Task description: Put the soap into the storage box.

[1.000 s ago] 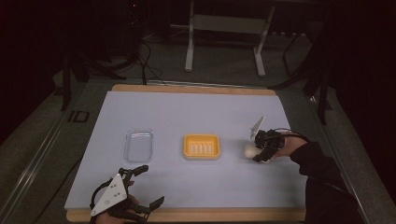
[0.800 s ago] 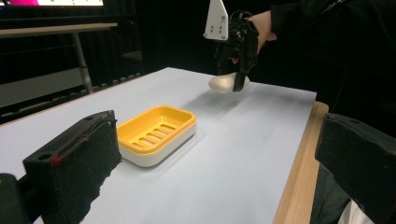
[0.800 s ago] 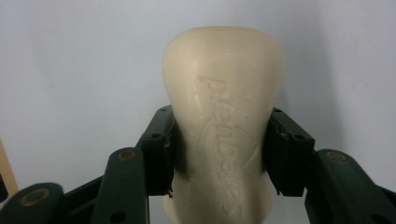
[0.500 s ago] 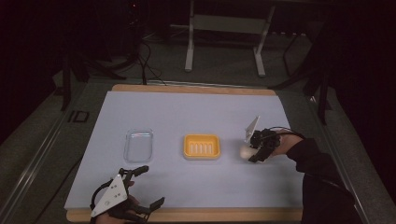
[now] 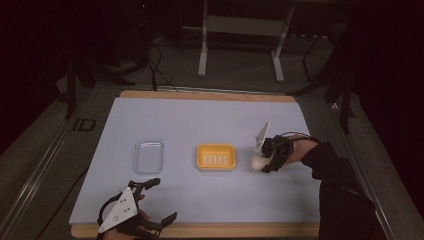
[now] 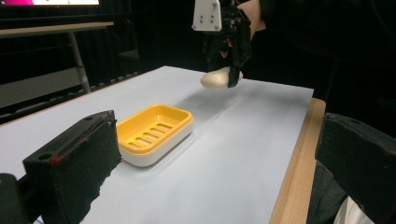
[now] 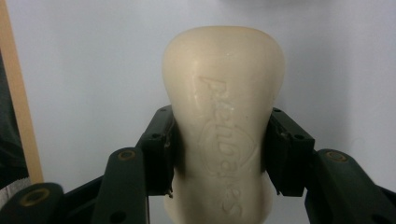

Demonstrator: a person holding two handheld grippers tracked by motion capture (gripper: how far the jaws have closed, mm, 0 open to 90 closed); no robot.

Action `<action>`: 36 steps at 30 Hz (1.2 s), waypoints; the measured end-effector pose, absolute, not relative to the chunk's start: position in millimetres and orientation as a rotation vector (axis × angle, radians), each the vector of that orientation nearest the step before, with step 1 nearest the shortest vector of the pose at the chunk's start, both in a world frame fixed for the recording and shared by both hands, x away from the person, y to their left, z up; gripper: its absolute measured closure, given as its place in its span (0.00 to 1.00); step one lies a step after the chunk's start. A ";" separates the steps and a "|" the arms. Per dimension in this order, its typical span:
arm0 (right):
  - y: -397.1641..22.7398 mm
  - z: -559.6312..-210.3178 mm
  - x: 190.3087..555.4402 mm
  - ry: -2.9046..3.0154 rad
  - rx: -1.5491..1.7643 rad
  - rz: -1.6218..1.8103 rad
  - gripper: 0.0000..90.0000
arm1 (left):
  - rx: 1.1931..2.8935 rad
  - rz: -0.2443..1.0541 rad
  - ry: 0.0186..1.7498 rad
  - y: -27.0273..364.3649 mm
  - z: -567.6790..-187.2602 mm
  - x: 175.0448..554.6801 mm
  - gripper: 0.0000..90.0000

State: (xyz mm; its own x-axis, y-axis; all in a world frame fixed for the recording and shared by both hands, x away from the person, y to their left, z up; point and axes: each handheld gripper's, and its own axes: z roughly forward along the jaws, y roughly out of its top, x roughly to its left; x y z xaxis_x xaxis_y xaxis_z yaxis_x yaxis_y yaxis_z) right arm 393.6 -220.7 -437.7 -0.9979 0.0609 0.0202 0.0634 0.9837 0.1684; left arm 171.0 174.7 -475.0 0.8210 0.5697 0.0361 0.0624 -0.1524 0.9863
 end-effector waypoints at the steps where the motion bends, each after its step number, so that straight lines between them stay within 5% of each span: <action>1: -219.3 -435.8 393.7 -3.117 -0.097 -0.259 0.55 | 1.684 0.476 0.499 174.7 -475.0 171.0 0.00; 36: -159.2 -400.0 397.8 -3.157 0.123 -0.310 0.55 | 1.682 0.483 0.505 175.5 -474.9 170.7 0.00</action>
State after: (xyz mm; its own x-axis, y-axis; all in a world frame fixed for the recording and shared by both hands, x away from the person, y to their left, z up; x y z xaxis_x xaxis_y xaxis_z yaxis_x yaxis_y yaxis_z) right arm 397.8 -159.2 -400.0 -0.9965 -0.0735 -0.0407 -0.0800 0.9780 0.1926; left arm 170.7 175.5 -474.9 0.8163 0.5764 0.0374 0.0620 -0.1519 0.9864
